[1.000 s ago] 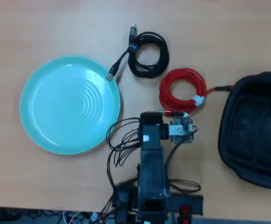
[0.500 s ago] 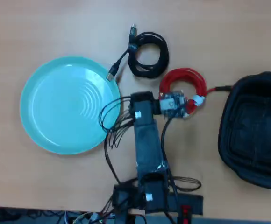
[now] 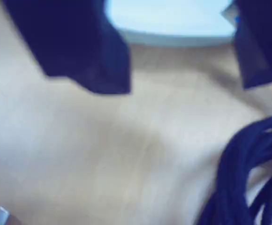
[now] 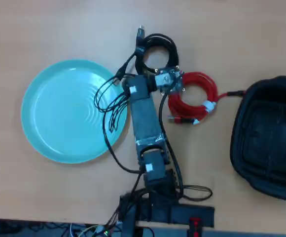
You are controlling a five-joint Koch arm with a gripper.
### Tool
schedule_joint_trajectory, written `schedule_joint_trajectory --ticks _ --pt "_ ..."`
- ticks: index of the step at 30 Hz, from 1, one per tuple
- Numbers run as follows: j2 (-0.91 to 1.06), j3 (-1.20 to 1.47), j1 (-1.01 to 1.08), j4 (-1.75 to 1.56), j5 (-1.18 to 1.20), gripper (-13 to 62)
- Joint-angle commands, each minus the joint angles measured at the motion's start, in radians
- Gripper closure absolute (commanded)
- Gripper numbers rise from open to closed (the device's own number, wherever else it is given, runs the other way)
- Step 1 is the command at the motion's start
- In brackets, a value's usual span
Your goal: Put a black charging cable in a black bowl and put a red charging cable in a green bowl
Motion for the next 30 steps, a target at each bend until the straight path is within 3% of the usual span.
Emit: schedule_joint_trajectory --ticks 1,14,20,30 --pt "-0.009 -0.106 0.012 0.018 -0.043 25.8" --pt "-0.115 -0.235 0.137 0.020 -0.055 25.6" --pt "-0.150 -0.258 0.166 0.046 -0.041 21.0" --pt "-0.305 -0.399 0.127 0.060 -0.043 20.7"
